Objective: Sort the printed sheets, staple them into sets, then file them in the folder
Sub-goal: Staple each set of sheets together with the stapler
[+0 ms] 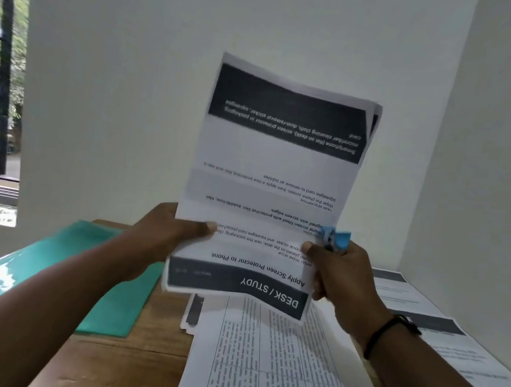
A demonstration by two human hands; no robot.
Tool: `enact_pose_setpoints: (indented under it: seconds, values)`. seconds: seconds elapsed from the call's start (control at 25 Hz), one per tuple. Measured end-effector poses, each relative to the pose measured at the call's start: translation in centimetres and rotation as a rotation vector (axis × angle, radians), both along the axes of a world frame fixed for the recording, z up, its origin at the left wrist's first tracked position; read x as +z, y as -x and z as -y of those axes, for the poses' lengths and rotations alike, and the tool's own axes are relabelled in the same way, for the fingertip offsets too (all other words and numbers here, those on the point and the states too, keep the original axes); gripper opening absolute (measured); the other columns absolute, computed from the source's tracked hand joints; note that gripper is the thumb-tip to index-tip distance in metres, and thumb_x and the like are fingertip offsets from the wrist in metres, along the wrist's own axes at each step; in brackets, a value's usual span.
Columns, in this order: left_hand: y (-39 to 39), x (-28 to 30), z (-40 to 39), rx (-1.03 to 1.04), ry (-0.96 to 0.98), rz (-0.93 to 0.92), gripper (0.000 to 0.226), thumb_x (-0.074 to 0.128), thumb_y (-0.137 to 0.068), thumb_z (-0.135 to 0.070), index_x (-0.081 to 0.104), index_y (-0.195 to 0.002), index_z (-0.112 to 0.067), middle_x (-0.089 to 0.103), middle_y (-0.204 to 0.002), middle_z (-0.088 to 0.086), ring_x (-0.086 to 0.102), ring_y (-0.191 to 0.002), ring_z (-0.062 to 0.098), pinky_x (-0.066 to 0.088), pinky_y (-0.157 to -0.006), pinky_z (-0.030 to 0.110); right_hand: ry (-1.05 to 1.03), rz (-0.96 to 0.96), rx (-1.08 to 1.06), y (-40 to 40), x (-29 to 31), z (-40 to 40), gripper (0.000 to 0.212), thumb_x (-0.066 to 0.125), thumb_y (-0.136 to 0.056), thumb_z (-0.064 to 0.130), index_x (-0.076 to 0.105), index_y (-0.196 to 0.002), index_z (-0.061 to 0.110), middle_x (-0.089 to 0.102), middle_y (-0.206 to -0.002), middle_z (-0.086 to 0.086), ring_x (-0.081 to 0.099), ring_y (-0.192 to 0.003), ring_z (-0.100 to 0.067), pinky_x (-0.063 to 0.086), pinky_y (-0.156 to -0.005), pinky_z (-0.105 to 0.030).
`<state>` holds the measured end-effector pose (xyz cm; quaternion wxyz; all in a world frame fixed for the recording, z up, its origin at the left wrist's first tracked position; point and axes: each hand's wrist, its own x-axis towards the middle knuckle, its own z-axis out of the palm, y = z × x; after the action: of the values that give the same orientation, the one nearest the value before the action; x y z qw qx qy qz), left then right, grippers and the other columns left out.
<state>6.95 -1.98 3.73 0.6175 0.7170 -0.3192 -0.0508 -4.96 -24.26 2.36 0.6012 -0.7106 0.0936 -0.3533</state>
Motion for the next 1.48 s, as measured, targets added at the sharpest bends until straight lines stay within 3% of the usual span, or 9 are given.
enact_pose_setpoints:
  seconds: [0.16, 0.28, 0.4, 0.56, 0.72, 0.8, 1.04, 1.24, 1.48]
  values:
    - [0.7, 0.9, -0.6, -0.232, 0.411, -0.244, 0.069, 0.085, -0.049, -0.05, 0.063, -0.1, -0.01, 0.071, -0.086, 0.012, 0.07, -0.072, 0.023, 0.058, -0.061, 0.031, -0.405, -0.005, 0.071, 0.3, 1.2, 0.3, 0.01, 0.063, -0.087, 0.003, 0.055, -0.082, 0.008, 0.045, -0.052, -0.004, 0.036, -0.032, -0.007, 0.034, -0.033, -0.017]
    - [2.1, -0.6, 1.9, -0.261, 0.44, -0.27, 0.084, 0.089, -0.041, -0.057, 0.063, -0.109, -0.017, 0.073, -0.096, 0.009, 0.071, -0.087, 0.026, 0.056, -0.073, 0.041, -0.617, -0.048, 0.088, 0.1, 0.9, 0.3, 0.009, 0.064, -0.086, 0.005, 0.057, -0.084, 0.01, 0.05, -0.06, -0.002, 0.034, -0.031, -0.003, 0.033, -0.03, -0.013]
    - [4.6, -2.4, 4.8, -0.184, 0.303, -0.3, 0.073, 0.084, -0.062, -0.029, 0.049, -0.126, -0.02, 0.076, -0.095, 0.009, 0.074, -0.085, 0.027, 0.057, -0.064, 0.036, -0.671, -0.093, 0.113, -0.2, 0.3, 0.0, 0.006, 0.062, -0.087, 0.005, 0.058, -0.088, 0.01, 0.052, -0.061, -0.001, 0.035, -0.031, -0.001, 0.034, -0.029, -0.012]
    - [6.2, -3.6, 6.1, -0.078, 0.333, -0.277, 0.036, 0.068, -0.082, 0.005, 0.054, -0.11, -0.013, 0.076, -0.088, 0.006, 0.074, -0.077, 0.023, 0.059, -0.06, 0.032, -0.592, -0.142, 0.118, -0.9, -1.0, -1.3, 0.006, 0.063, -0.088, 0.006, 0.059, -0.09, 0.009, 0.049, -0.06, -0.002, 0.035, -0.032, -0.003, 0.034, -0.03, -0.014]
    - [6.4, -4.1, 5.9, 0.077, 0.33, 0.068, 0.108, 0.068, -0.081, 0.011, 0.005, -0.145, -0.05, 0.048, -0.138, -0.006, 0.07, -0.089, 0.003, 0.056, -0.06, 0.021, -0.58, -0.105, 0.1, -1.3, -1.5, -1.6, 0.007, 0.063, -0.088, 0.006, 0.058, -0.091, 0.01, 0.05, -0.063, -0.003, 0.035, -0.035, -0.003, 0.034, -0.031, -0.015]
    - [6.8, -4.5, 6.1, 0.014, 0.315, 0.265, 0.121, 0.063, -0.084, 0.01, -0.012, -0.135, -0.071, 0.024, -0.153, -0.015, 0.064, -0.11, 0.006, 0.059, -0.068, 0.024, -0.588, -0.091, 0.094, -1.1, -1.5, -1.5, 0.007, 0.063, -0.088, 0.006, 0.058, -0.092, 0.01, 0.051, -0.065, -0.003, 0.035, -0.035, -0.003, 0.035, -0.031, -0.015]
    - [6.3, -5.2, 6.6, -0.054, 0.257, 0.118, 0.047, 0.059, -0.092, -0.001, 0.068, -0.109, -0.044, 0.061, -0.13, -0.003, 0.069, -0.1, 0.013, 0.061, -0.072, 0.029, -0.525, -0.044, 0.097, -0.8, -1.1, -1.3, 0.004, 0.063, -0.089, 0.008, 0.059, -0.09, 0.01, 0.049, -0.063, -0.004, 0.035, -0.034, -0.003, 0.034, -0.032, -0.016]
    - [6.3, -4.3, 6.1, -0.127, 0.247, -0.039, 0.032, 0.059, -0.09, 0.004, 0.072, -0.094, -0.026, 0.069, -0.097, -0.004, 0.074, -0.078, 0.013, 0.058, -0.06, 0.022, -0.458, 0.004, 0.113, -0.5, -0.9, -1.1, 0.008, 0.061, -0.09, 0.008, 0.058, -0.084, 0.012, 0.045, -0.055, 0.0, 0.033, -0.034, -0.004, 0.033, -0.032, -0.015]
    - [6.1, -4.1, 5.9, -0.087, 0.242, -0.036, 0.037, 0.06, -0.091, 0.001, 0.065, -0.112, -0.029, 0.063, -0.116, -0.005, 0.073, -0.085, 0.012, 0.057, -0.061, 0.02, -0.395, -0.038, 0.192, -0.1, -0.4, -0.9, 0.007, 0.064, -0.09, 0.018, 0.059, -0.09, 0.012, 0.056, -0.059, 0.0, 0.034, -0.035, -0.005, 0.032, -0.033, -0.017]
